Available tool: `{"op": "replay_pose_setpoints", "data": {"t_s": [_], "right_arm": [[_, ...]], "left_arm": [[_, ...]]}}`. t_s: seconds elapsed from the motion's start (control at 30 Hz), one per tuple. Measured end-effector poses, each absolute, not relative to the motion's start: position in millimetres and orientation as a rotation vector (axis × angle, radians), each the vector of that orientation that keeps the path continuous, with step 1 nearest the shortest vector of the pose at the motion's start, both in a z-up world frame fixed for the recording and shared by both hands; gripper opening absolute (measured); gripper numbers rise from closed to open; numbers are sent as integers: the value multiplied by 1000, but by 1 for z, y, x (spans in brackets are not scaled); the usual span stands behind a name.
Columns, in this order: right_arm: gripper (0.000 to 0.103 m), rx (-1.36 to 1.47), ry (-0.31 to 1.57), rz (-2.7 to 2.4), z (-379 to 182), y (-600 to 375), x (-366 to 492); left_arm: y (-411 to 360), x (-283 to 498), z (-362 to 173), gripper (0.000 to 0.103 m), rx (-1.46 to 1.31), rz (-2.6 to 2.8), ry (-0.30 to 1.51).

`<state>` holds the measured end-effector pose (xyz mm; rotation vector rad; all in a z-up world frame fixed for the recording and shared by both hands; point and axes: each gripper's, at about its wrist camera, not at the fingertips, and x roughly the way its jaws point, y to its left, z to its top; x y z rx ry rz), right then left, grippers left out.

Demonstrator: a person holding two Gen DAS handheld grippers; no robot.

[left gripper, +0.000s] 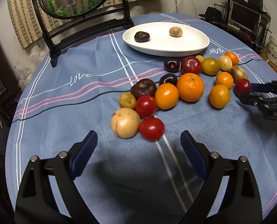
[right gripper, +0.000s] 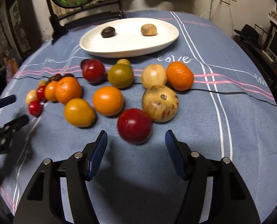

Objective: Organize fruits
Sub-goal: 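Grasp the red tomato with the left tool while the right tool grasps a red plum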

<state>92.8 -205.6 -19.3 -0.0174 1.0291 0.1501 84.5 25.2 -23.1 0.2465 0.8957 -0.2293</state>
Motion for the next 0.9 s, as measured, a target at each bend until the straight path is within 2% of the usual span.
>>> {"op": "replay_pose_setpoints", "data": {"t_s": [0.07, 0.13, 0.2, 0.3, 0.9], "right_arm": [[63, -18, 1046, 127, -22, -206, 101], [55, -17, 1047, 109, -25, -207, 105], [53, 7, 1036, 107, -24, -210, 105], [38, 43, 1025, 137, -21, -213, 101], [39, 146, 990, 284, -22, -217, 86]], "left_arm": [[26, 84, -23, 92, 242, -226, 895], [28, 83, -23, 92, 235, -222, 896], [29, 84, -25, 92, 231, -216, 902], [31, 88, -29, 92, 227, -205, 919], [35, 89, -43, 92, 81, -181, 1037]]}}
